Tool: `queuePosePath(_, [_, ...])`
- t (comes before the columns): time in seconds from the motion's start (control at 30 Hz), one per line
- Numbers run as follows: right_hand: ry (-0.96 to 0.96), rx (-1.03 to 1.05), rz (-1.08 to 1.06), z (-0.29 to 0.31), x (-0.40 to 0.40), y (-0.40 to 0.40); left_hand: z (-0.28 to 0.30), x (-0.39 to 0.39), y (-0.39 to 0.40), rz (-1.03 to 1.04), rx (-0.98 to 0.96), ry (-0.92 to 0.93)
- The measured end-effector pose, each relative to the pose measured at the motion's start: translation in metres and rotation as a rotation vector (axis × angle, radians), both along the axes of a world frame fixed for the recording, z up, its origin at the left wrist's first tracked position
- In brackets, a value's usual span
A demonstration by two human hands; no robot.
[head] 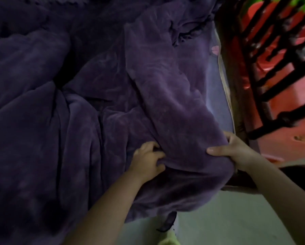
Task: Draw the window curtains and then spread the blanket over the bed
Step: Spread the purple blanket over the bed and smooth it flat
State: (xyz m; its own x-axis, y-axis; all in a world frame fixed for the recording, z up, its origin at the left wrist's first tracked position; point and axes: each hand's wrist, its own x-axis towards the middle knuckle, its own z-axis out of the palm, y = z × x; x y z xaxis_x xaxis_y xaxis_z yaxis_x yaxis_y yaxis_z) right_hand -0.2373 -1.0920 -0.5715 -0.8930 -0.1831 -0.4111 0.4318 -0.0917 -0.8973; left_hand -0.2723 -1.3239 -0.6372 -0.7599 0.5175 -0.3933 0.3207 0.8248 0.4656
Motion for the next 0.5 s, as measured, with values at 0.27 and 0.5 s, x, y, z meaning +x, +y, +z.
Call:
queuePosePath(0.27, [0.135,0.243,-0.423,0.052,0.138,0.024,0.06,0.084,0.022,0.049,0.35,-0.487])
queuePosePath(0.5, [0.156,0.745,-0.386,0.038,0.159,0.021,0.077,0.097,0.013,0.026,0.175,-0.568])
